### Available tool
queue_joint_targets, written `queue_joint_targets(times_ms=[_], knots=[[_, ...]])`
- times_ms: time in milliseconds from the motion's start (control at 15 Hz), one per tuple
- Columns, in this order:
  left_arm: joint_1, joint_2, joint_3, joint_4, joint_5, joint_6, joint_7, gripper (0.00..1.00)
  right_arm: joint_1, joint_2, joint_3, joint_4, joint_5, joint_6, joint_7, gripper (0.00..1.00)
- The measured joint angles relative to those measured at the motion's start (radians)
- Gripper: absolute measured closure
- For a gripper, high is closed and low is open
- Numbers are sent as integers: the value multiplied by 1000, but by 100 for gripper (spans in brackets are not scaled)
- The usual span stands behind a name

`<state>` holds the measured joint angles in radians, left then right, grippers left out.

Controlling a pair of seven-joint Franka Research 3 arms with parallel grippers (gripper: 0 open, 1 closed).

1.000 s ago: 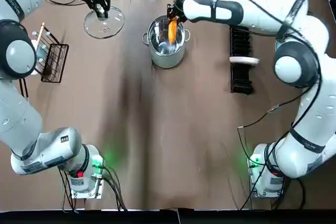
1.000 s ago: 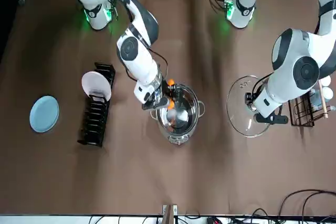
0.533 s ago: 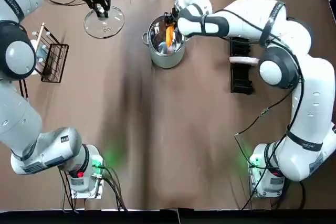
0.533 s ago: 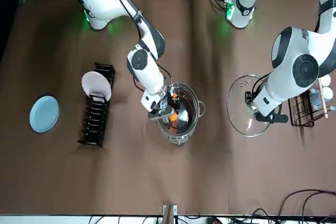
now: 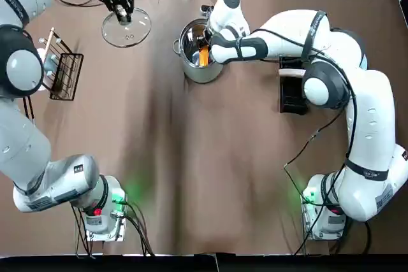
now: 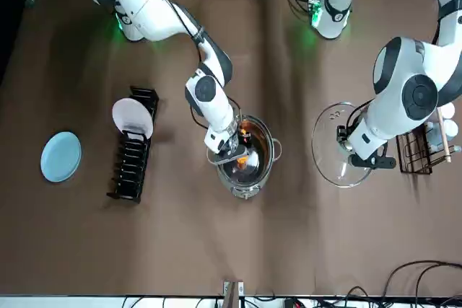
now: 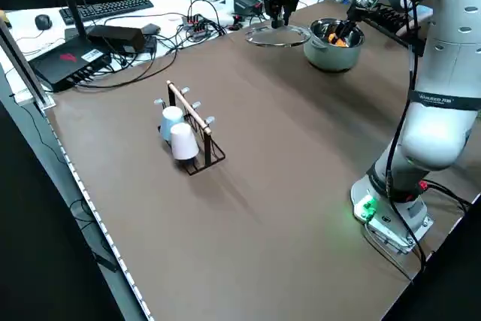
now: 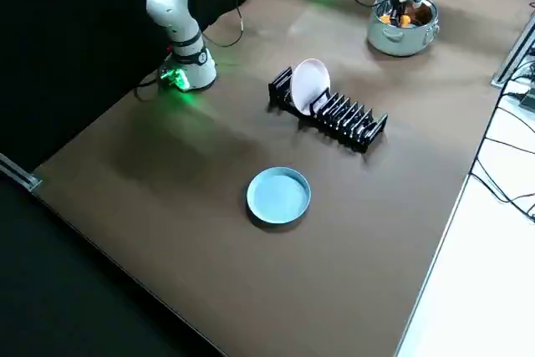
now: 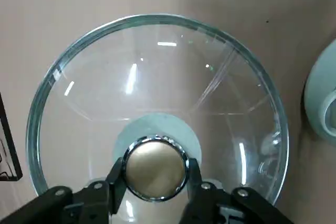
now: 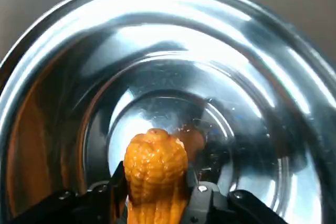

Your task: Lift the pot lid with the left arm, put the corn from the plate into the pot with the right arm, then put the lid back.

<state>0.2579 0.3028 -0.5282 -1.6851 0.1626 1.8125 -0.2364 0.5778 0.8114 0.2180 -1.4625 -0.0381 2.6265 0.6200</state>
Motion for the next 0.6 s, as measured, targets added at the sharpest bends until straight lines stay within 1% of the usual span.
queue_joint_targets(times_ms=[133,333,400,600], knots=[[0,-1,0,0,0,0,-1,50,3,0,0,1,0,21,0,33],[1,-3,-4,1,0,2,-10,50,4,0,0,7,0,31,1,4],[1,-5,-12,3,0,3,-25,50,4,0,-2,11,0,31,2,0],[-3,-12,-51,33,0,10,-122,50,0,0,-9,20,0,31,4,0]])
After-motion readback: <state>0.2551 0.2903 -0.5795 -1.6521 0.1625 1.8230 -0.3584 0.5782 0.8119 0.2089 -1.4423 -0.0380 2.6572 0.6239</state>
